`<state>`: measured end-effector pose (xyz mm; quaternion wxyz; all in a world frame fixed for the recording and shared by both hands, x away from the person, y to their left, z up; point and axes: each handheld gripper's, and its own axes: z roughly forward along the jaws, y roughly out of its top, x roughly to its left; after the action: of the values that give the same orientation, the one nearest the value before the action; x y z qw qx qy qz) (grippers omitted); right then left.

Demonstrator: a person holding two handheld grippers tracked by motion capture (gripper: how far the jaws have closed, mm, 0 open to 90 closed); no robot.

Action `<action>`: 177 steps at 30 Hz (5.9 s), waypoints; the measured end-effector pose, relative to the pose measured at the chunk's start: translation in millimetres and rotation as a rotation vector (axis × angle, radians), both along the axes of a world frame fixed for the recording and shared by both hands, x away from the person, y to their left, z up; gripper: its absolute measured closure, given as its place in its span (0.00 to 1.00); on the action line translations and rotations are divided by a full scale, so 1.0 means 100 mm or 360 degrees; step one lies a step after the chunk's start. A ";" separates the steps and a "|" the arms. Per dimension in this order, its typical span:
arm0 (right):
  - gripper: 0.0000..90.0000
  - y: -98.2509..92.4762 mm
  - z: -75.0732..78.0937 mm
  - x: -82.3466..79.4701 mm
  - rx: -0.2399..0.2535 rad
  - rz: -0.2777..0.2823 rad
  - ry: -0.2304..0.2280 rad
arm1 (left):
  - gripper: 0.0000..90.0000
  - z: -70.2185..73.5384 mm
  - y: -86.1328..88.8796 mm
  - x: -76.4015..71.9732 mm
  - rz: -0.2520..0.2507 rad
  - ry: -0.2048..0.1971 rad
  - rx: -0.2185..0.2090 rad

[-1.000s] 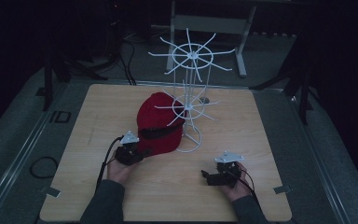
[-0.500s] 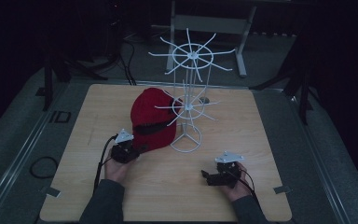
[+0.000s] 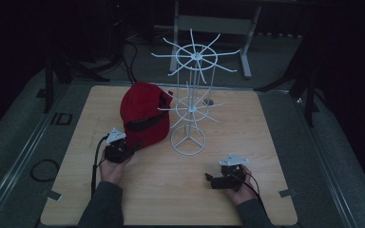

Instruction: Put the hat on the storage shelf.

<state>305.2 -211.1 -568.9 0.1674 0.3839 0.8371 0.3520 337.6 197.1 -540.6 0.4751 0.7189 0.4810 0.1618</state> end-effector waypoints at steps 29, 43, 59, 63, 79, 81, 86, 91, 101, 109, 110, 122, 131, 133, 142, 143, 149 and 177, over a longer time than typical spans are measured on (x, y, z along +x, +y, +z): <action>0.14 0.00 0.00 0.00 0.0000 0.0002 -0.0003 | 0.95 0.35 0.27 -0.15 0.0203 -0.0092 -0.0097; 0.14 0.00 0.00 0.00 0.0001 0.0001 -0.0004 | 0.95 0.59 0.22 -0.21 0.0258 -0.0154 -0.0078; 0.14 0.00 0.00 0.00 -0.0003 0.0001 -0.0003 | 0.95 0.83 0.21 -0.27 0.0273 -0.0221 -0.0081; 0.14 0.00 0.00 0.00 -0.0002 0.0000 -0.0003 | 0.95 0.87 0.21 -0.27 0.0266 -0.0232 -0.0091; 0.14 0.00 0.00 0.00 -0.0001 0.0000 -0.0004 | 0.95 1.02 0.18 -0.26 0.0230 -0.0264 -0.0126; 0.14 0.00 0.00 0.00 0.0000 0.0000 -0.0005 | 0.95 1.03 0.18 -0.25 0.0223 -0.0266 -0.0144; 0.14 0.00 0.00 0.00 -0.0001 0.0001 -0.0003 | 0.95 1.08 0.16 -0.25 0.0218 -0.0285 -0.0160; 0.14 0.00 0.00 0.00 -0.0002 0.0002 -0.0004 | 0.95 1.15 0.13 -0.25 0.0200 -0.0305 -0.0160; 0.14 0.00 0.00 0.00 0.0000 -0.0001 -0.0003 | 0.95 1.25 0.11 -0.25 0.0186 -0.0337 -0.0169; 0.14 0.00 0.00 0.00 0.0000 0.0000 -0.0004 | 0.95 1.30 0.10 -0.25 0.0179 -0.0360 -0.0168; 0.14 0.00 0.00 0.00 0.0000 -0.0001 -0.0003 | 0.95 1.31 0.09 -0.26 0.0180 -0.0364 -0.0166; 0.14 0.00 0.00 0.00 -0.0001 -0.0001 -0.0002 | 0.95 1.42 0.08 -0.26 0.0172 -0.0398 -0.0160; 0.14 0.00 0.00 0.00 -0.0001 0.0000 -0.0003 | 0.95 1.47 0.07 -0.25 0.0170 -0.0410 -0.0168; 0.14 0.00 0.00 0.00 -0.0001 0.0000 -0.0003 | 0.95 1.48 0.07 -0.25 0.0172 -0.0415 -0.0169; 0.14 0.00 0.00 0.00 -0.0001 0.0000 -0.0003 | 0.95 1.55 0.07 -0.24 0.0172 -0.0431 -0.0170; 0.14 0.00 0.00 0.00 -0.0001 0.0000 -0.0002 | 0.95 1.56 0.07 -0.25 0.0173 -0.0435 -0.0174; 0.14 0.00 0.00 0.00 -0.0001 0.0001 -0.0003 | 0.95 1.57 0.07 -0.25 0.0178 -0.0441 -0.0181; 0.14 0.00 0.00 0.00 0.0000 0.0000 -0.0002 | 0.95 1.65 0.10 -0.28 0.0184 -0.0476 -0.0252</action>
<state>305.3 -211.1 -568.7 0.1680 0.3838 0.8370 0.3520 309.8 207.5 -375.7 0.5864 0.6184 0.4566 0.2556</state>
